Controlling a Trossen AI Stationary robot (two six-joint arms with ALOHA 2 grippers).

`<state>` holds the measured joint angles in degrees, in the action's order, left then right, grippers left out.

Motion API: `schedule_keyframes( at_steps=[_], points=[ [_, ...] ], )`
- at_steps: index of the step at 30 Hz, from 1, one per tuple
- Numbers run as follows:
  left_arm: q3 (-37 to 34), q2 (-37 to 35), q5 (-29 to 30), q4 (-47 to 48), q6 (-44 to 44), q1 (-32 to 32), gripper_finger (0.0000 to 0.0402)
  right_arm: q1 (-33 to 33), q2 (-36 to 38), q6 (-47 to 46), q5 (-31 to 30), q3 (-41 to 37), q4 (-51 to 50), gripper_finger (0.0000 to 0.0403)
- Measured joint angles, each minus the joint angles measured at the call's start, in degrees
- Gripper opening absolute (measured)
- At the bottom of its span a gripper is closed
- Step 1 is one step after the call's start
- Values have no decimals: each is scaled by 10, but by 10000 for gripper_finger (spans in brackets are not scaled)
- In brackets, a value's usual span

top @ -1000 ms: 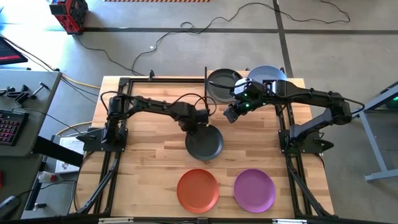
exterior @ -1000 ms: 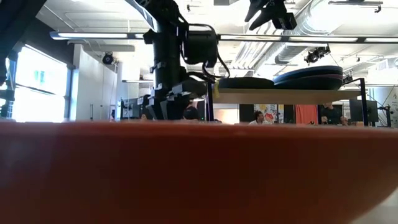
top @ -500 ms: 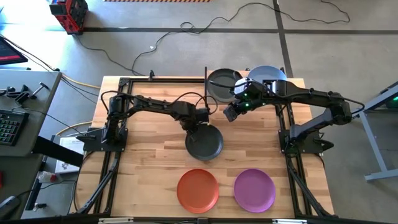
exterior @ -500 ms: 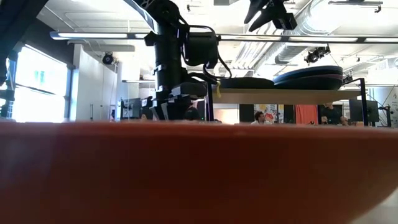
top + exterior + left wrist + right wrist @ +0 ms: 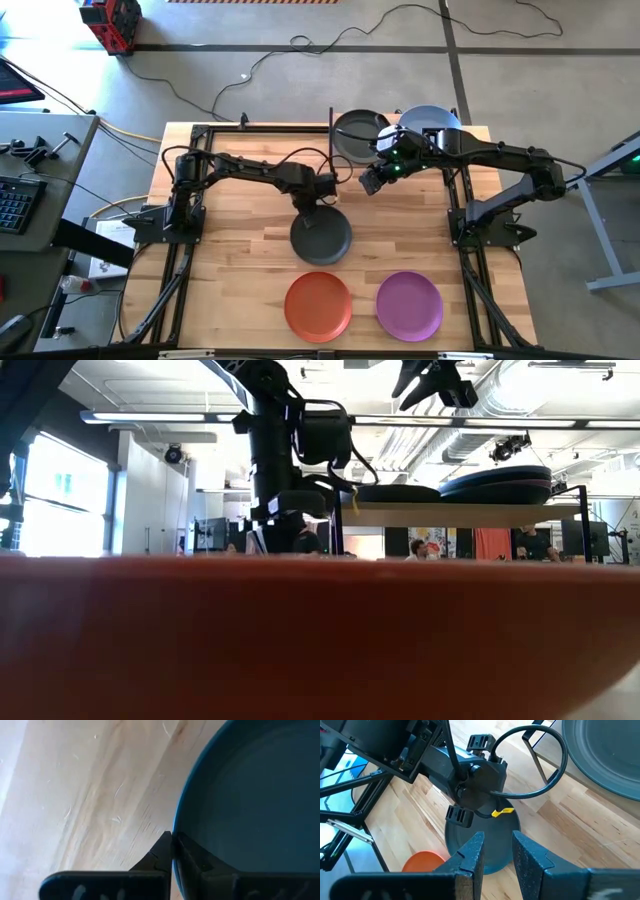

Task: Place and stack plates onto a shelf
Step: Stack the black plate on top of the black plate on the shelf

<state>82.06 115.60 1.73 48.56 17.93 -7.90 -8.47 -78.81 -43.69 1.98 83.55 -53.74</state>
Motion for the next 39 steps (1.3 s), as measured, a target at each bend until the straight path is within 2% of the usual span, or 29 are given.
schedule_keyframes(
  at_steps=[12, 19, 23, 30, 34, 39],
  points=[
    [10, -55, 19, 56, -63, 0, 1, 0, 0, 17, 0, 0, 8, 83],
    [10, -128, 50, 84, -88, 0, 1, 0, 0, 17, -35, 0, 13, 134],
    [10, -178, 57, 105, -87, -9, 0, -2, 0, 17, -35, 0, 13, 155],
    [10, -260, 115, 104, -67, -27, 0, -2, -30, 40, -54, 0, 23, 152],
    [10, -286, 153, 101, -62, -34, 0, -1, -52, 51, -55, 0, 67, 146],
    [10, -293, 157, 100, -62, -39, 0, -1, -80, 51, -56, 0, 107, 140]
  ],
)
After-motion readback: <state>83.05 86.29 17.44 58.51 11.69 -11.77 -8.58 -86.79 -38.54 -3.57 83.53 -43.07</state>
